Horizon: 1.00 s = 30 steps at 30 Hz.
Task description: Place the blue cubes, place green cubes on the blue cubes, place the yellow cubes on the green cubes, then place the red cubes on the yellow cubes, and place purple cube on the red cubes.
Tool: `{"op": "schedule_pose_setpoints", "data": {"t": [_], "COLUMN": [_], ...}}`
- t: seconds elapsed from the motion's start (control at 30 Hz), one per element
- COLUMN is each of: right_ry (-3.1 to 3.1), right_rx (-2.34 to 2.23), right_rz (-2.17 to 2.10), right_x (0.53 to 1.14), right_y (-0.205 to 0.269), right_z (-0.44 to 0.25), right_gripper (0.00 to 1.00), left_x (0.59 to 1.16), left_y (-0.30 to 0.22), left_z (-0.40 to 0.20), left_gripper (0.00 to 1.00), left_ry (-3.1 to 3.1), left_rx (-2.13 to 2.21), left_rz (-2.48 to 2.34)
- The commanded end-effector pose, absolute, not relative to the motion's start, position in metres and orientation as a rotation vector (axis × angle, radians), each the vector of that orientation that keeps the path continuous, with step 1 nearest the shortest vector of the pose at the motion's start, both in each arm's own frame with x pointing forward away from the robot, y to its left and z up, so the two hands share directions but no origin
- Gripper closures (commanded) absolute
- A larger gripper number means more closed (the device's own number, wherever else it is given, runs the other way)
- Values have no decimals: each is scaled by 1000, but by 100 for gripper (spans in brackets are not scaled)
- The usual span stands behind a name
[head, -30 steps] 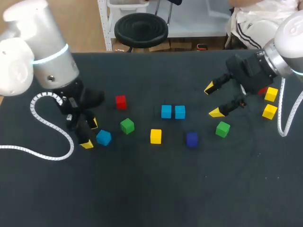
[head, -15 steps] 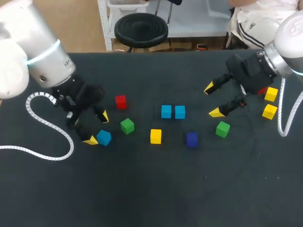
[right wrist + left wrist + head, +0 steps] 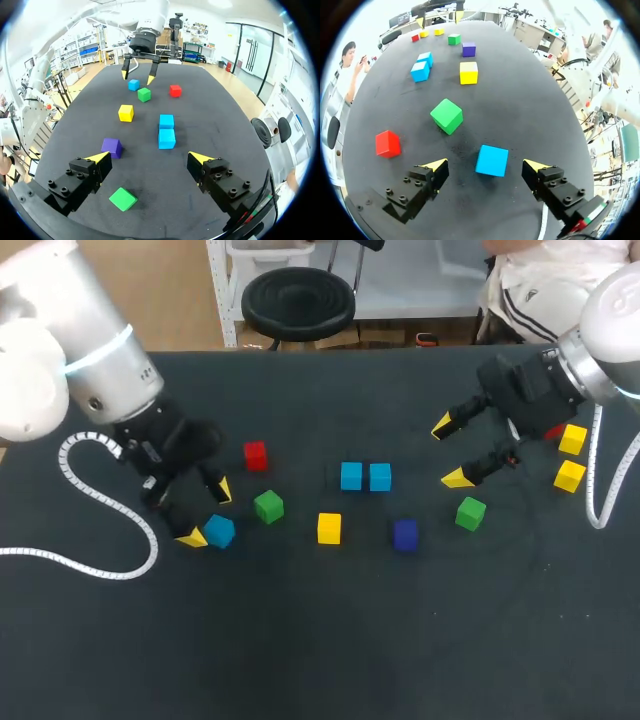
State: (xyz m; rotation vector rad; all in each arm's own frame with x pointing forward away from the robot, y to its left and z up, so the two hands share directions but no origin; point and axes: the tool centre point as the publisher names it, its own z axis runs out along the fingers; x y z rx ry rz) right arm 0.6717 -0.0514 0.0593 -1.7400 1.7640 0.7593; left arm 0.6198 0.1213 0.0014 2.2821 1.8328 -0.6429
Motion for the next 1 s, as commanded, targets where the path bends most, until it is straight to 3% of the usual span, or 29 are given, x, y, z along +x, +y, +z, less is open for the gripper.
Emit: {"op": "schedule_pose_setpoints", "data": {"t": [0.03,0.07,0.13,0.17,0.2,1.0], "right_ry": [1762,1762,1762,1762,1762,1762], "right_rx": [-1740,-1740,-1740,-1740,-1740,-1740], "right_rz": [761,761,761,761,761,761], "right_x": [672,672,672,672,672,672], "right_y": [-52,-52,-52,-52,-52,-52], "right_z": [59,59,59,59,59,59], "right_gripper": [0,0,0,0,0,0], "left_x": [624,623,623,623,623,647], "left_y": [116,115,115,115,115,97], "left_z": [-3,-5,-7,-9,-10,36], "left_gripper": [28,51,71,93,100,100], "left_ry": [1845,1848,1849,1850,1850,1873], "left_rx": [2306,2313,2319,2322,2323,2284], "left_rz": [-632,-623,-613,-606,-606,-480]}}
